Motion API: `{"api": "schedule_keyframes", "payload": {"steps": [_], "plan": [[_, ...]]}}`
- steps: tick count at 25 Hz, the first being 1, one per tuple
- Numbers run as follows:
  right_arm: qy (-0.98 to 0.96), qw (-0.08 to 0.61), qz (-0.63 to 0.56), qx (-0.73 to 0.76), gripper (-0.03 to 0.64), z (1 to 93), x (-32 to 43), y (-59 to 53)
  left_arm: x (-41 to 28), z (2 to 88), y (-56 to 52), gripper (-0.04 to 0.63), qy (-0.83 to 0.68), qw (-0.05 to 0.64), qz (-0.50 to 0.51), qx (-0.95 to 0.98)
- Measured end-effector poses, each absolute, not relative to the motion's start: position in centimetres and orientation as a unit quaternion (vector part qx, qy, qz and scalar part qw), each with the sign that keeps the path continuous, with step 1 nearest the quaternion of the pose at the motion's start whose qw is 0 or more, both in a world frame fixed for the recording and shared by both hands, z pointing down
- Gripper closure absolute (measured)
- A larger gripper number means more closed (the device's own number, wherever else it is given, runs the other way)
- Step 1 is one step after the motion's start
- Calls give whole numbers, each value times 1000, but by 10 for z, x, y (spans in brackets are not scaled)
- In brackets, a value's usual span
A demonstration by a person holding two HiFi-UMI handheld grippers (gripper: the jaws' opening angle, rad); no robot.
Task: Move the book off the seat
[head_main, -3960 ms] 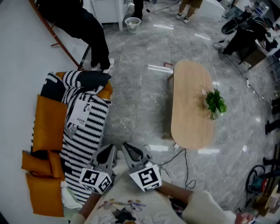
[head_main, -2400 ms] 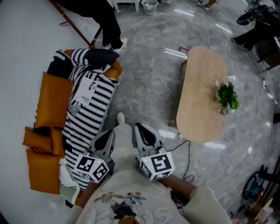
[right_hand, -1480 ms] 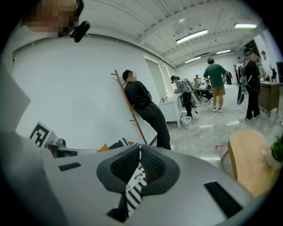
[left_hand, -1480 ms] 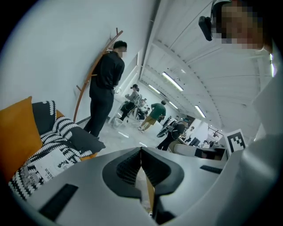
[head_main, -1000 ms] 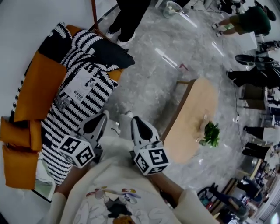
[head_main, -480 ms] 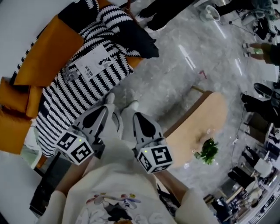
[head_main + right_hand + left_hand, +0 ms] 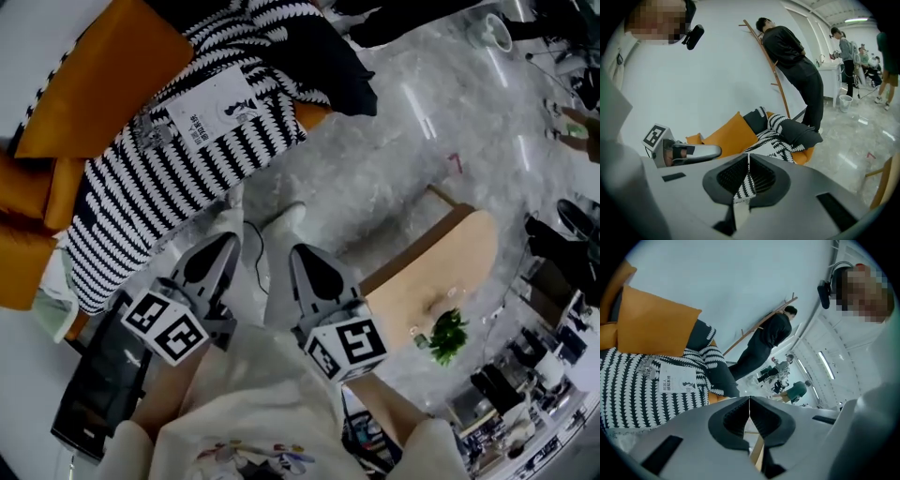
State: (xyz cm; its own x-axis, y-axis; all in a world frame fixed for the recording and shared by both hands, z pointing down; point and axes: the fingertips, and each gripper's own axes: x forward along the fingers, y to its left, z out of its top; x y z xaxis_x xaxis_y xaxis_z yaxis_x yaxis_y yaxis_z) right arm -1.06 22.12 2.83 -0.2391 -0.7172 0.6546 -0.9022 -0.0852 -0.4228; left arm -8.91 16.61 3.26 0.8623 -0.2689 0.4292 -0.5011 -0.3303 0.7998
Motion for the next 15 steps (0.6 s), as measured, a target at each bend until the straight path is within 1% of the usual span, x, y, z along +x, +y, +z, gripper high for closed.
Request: {"api": "schedule_keyframes", "payload": {"steps": [9, 15], "plan": [[-666, 112, 433, 596, 601, 85, -17, 179, -105, 76, 157, 586, -243, 540, 143, 793], [-682, 126, 424, 583, 601, 115, -30, 159, -113, 104, 145, 586, -263, 545, 142, 783]]}}
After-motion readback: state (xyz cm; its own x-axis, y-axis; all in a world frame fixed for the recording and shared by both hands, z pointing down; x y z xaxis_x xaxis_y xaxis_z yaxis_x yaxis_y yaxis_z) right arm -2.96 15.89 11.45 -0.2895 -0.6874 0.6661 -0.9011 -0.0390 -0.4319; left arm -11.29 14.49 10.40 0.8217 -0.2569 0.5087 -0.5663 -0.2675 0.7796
